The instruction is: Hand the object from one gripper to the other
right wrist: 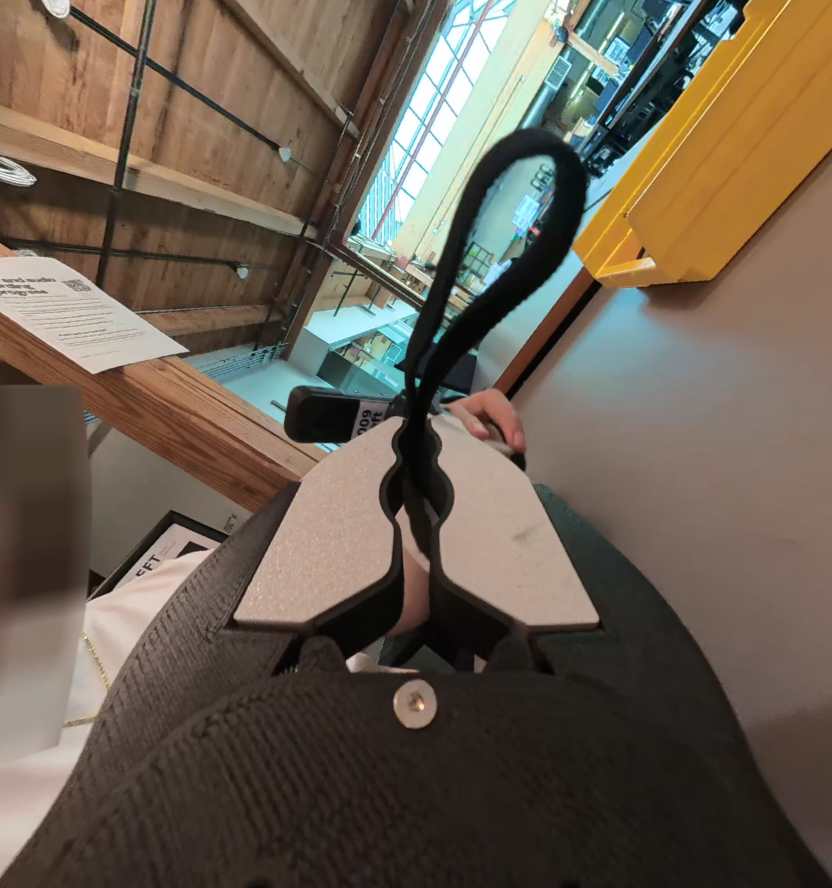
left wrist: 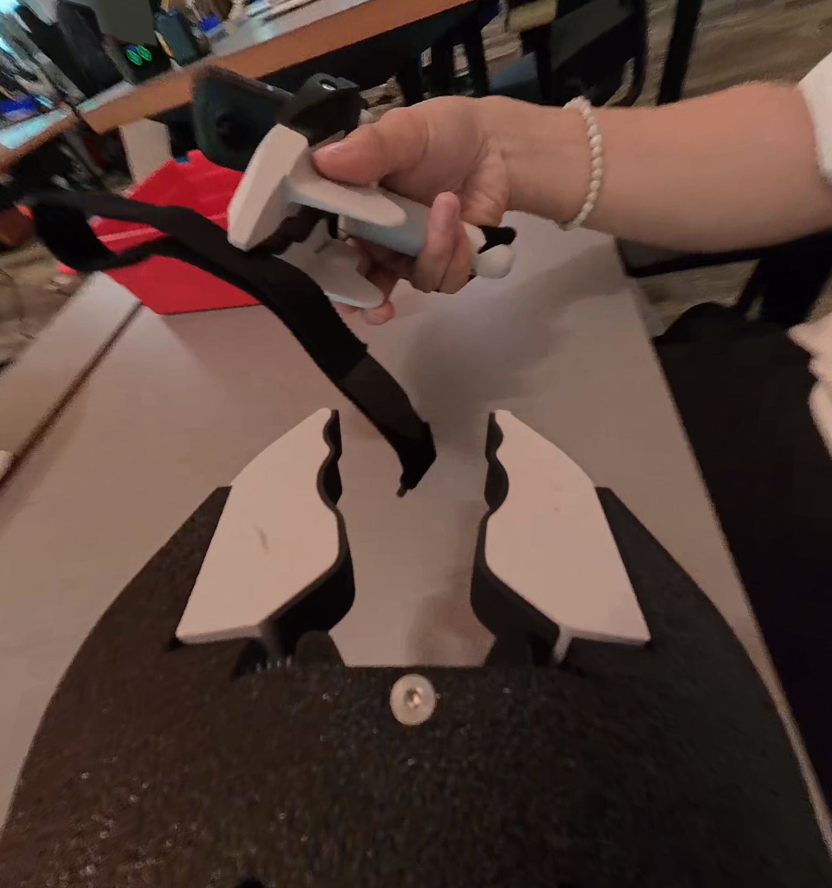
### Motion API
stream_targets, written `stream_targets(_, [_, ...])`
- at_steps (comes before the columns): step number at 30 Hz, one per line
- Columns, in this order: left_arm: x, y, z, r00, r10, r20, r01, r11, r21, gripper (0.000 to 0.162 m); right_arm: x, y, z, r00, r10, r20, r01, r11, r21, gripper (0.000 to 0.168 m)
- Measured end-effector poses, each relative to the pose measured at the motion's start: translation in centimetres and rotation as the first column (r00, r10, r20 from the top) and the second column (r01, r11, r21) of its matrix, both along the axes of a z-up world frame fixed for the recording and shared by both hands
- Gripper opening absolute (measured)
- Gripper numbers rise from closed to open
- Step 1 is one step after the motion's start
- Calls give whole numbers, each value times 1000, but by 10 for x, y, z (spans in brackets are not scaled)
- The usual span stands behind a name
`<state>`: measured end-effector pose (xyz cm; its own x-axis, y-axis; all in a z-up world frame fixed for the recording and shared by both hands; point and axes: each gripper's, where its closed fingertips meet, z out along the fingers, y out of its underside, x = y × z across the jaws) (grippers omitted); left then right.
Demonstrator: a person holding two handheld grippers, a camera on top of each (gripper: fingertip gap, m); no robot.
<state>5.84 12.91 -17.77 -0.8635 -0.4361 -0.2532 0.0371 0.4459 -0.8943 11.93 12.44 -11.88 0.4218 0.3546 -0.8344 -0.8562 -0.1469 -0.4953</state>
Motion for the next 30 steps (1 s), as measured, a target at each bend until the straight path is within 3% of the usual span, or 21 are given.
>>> stream_targets(2, [-3,-8,0,995,-35,-95,28,997,-76,56,-2,1,1,1000,-1,15,1,1000,0,5])
stream_targets(6, [13,-8,-2,982,52,-182,-77,988,-131,54,-1,3,1,999,-29,36,29,1000,-9,4])
stream_targets(11, [43,9,-9,944,327,51,-331,934,133,59,25,2,-1,973,-224,58,226,973,-44,5])
stream_targets(14, [57,15,-5,871,446,204,-486,842,235,47,33,2,-4,954,-290,75,295,954,-61,5])
stream_targets(17, [61,15,-13,837,488,250,-546,782,302,37,31,3,-2,950,-303,80,308,949,-60,5])
stream_targets(23, [65,18,-12,816,545,191,-577,785,226,21,30,3,-2,930,-323,172,340,938,-74,6])
stream_targets(28, [65,27,-6,830,550,93,-557,823,111,18,24,1,6,935,-291,202,305,952,-40,21])
stream_targets(30, [64,34,-4,831,557,15,-557,829,59,17,25,0,0,918,-274,286,310,947,-86,37])
